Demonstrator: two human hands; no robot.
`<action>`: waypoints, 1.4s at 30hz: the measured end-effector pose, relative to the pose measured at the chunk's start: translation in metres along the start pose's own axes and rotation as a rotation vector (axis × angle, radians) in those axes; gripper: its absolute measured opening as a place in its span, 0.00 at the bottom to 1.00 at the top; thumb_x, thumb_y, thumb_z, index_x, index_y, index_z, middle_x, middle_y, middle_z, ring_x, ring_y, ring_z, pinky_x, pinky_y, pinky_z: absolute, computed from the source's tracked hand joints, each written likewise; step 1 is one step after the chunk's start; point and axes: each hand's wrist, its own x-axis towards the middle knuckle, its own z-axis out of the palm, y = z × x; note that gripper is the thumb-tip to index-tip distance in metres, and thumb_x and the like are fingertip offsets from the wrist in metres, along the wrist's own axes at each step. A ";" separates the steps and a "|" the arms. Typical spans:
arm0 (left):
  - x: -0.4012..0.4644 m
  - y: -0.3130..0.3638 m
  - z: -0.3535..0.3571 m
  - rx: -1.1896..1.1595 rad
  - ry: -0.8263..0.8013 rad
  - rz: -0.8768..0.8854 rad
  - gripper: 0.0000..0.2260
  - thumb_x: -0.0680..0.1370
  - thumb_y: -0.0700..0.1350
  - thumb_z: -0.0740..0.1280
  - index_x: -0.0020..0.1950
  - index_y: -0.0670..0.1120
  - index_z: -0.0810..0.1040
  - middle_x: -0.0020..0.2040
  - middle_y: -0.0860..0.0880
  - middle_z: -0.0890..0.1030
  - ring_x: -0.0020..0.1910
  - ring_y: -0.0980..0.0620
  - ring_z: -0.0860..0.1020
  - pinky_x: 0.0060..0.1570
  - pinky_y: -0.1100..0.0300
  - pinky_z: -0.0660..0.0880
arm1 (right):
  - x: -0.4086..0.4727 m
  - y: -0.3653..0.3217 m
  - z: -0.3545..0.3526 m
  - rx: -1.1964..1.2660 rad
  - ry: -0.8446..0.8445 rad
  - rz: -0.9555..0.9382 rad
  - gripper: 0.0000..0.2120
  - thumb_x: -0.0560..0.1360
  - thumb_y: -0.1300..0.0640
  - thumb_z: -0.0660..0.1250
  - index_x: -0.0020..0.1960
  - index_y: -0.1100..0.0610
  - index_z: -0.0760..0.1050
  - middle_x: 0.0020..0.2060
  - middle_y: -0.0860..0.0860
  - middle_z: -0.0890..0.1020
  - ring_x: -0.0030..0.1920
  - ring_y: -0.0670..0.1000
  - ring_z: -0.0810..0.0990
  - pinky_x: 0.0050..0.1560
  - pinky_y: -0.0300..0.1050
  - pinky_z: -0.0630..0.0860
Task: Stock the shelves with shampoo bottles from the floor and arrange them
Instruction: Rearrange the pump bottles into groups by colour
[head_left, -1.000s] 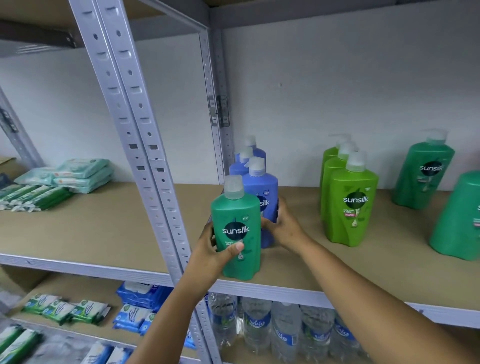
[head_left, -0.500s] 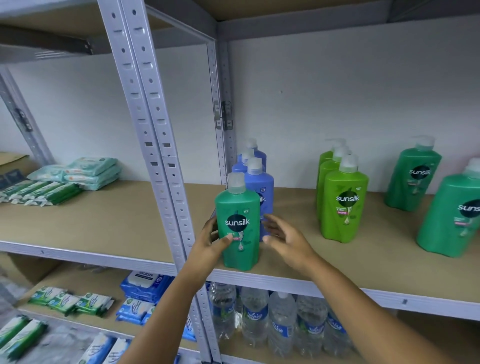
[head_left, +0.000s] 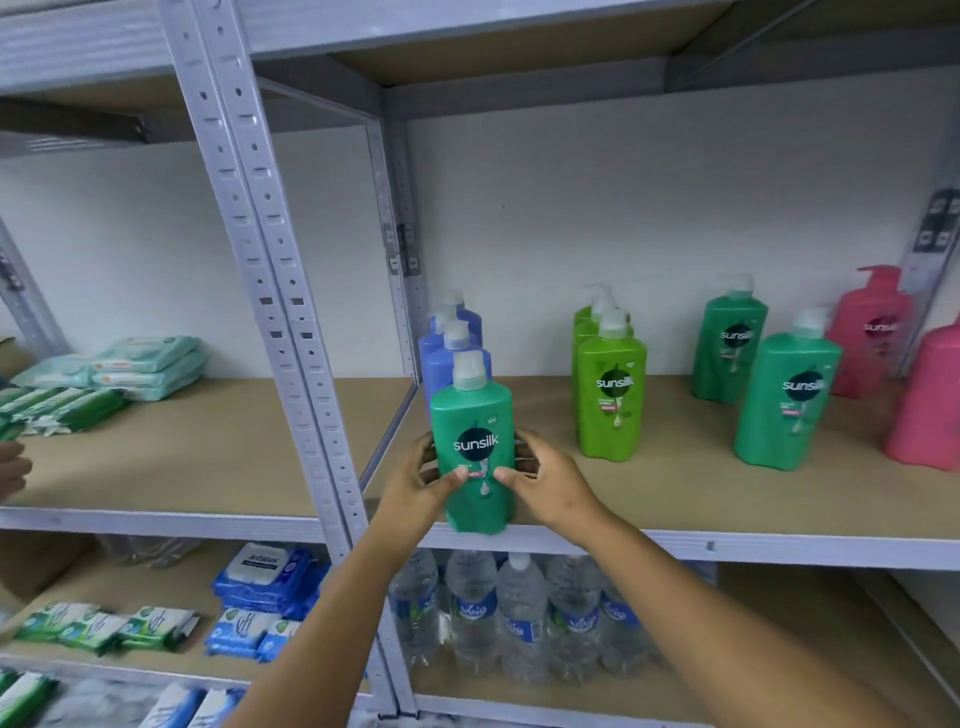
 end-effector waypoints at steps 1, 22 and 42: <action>-0.001 0.003 0.009 0.003 -0.008 0.001 0.23 0.75 0.44 0.71 0.68 0.50 0.69 0.61 0.54 0.77 0.60 0.52 0.76 0.59 0.51 0.76 | -0.005 0.000 -0.010 -0.007 0.012 0.004 0.23 0.74 0.62 0.70 0.67 0.53 0.70 0.56 0.48 0.80 0.54 0.43 0.79 0.55 0.36 0.77; 0.021 0.040 0.286 -0.095 -0.306 0.063 0.19 0.74 0.40 0.72 0.61 0.52 0.70 0.57 0.55 0.78 0.58 0.54 0.77 0.56 0.58 0.76 | -0.100 0.032 -0.267 -0.100 0.332 0.103 0.22 0.73 0.64 0.70 0.65 0.51 0.71 0.57 0.49 0.80 0.57 0.47 0.79 0.59 0.43 0.77; 0.056 0.028 0.365 -0.117 -0.377 0.077 0.22 0.75 0.42 0.71 0.67 0.48 0.69 0.60 0.51 0.79 0.59 0.55 0.77 0.53 0.63 0.77 | -0.094 0.071 -0.334 -0.160 0.396 0.091 0.23 0.75 0.62 0.68 0.67 0.47 0.69 0.58 0.41 0.79 0.59 0.40 0.77 0.58 0.37 0.75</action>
